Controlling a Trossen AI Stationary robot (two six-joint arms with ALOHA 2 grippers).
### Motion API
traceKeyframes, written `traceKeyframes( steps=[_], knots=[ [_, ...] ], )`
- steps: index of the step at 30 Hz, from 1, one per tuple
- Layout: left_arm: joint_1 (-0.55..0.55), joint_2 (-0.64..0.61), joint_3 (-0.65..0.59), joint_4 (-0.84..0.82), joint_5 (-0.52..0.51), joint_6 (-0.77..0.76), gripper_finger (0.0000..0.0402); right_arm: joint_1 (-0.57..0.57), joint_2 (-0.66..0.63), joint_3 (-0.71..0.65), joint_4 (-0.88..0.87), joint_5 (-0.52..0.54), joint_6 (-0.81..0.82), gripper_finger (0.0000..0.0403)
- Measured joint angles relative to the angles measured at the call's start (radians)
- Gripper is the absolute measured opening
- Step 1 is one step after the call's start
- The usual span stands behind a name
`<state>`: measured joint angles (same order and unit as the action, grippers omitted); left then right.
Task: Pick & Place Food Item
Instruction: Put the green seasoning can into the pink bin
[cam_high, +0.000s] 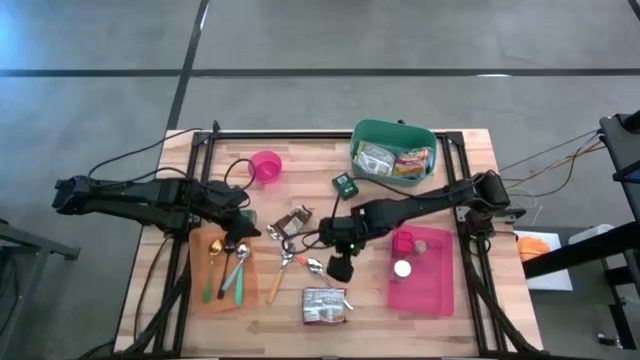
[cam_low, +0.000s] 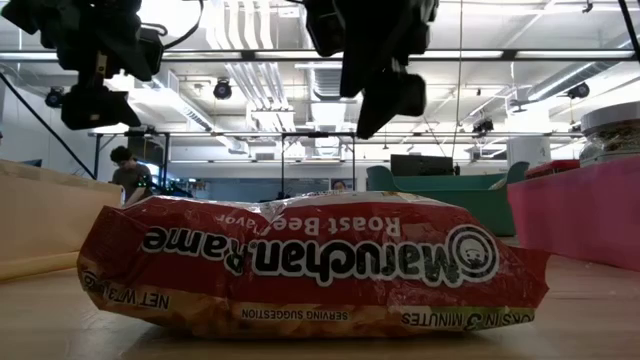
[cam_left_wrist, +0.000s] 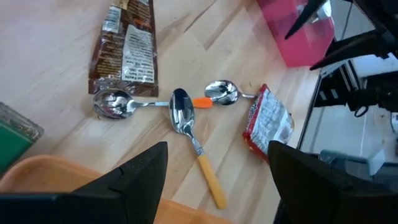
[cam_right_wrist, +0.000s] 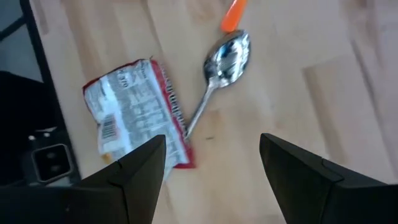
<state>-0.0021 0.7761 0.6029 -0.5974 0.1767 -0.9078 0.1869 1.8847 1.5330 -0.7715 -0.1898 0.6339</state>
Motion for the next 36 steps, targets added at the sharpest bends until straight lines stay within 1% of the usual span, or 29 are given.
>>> traceKeyframes(
  steps=[4, 10, 12, 15, 17, 20, 22, 24, 29, 34, 36],
  knots=[
    [0.0, 0.0, 0.0, 0.003, 0.004, 0.022, 0.0277, 0.043, 0.013, -0.004, 0.003, -0.003, 0.137, 0.0255],
    [0.0, 0.0, 0.0, 0.013, 0.027, 0.022, 0.0277, 0.094, 0.046, -0.005, -0.005, -0.021, 0.494, 0.0255],
    [0.0, 0.0, 0.0, 0.015, 0.04, 0.022, 0.0277, 0.109, 0.048, -0.005, 0.0, -0.011, 0.543, 0.0255],
    [0.0, -0.001, 0.0, 0.032, 0.051, 0.023, 0.0277, 0.117, 0.041, 0.0, 0.021, 0.031, 0.577, 0.0255],
    [0.0, -0.001, 0.001, 0.038, 0.057, 0.022, 0.0277, 0.113, 0.03, 0.006, 0.011, 0.091, 0.614, 0.0255],
    [0.0, -0.001, 0.001, 0.05, 0.061, 0.021, 0.0277, 0.087, 0.009, 0.018, 0.005, 0.223, 0.619, 0.0255],
    [0.0, -0.001, 0.001, 0.051, 0.061, 0.019, 0.0277, 0.058, 0.002, 0.021, -0.016, 0.275, 0.586, 0.0255],
    [0.0, 0.0, 0.001, 0.056, 0.061, 0.018, 0.0277, 0.02, 0.004, 0.021, -0.052, 0.295, 0.552, 0.0255],
    [0.001, 0.0, 0.001, 0.06, 0.061, 0.018, 0.0277, -0.099, 0.007, 0.003, -0.064, 0.3, 0.431, 0.0255],
    [0.002, 0.0, 0.0, 0.063, 0.061, -0.019, 0.0277, -0.215, 0.006, 0.002, -0.124, 0.386, 0.369, 0.0255],
    [0.002, 0.0, 0.0, 0.063, 0.06, -0.032, 0.0277, -0.258, 0.006, -0.001, -0.147, 0.394, 0.345, 0.0255]
  ],
)
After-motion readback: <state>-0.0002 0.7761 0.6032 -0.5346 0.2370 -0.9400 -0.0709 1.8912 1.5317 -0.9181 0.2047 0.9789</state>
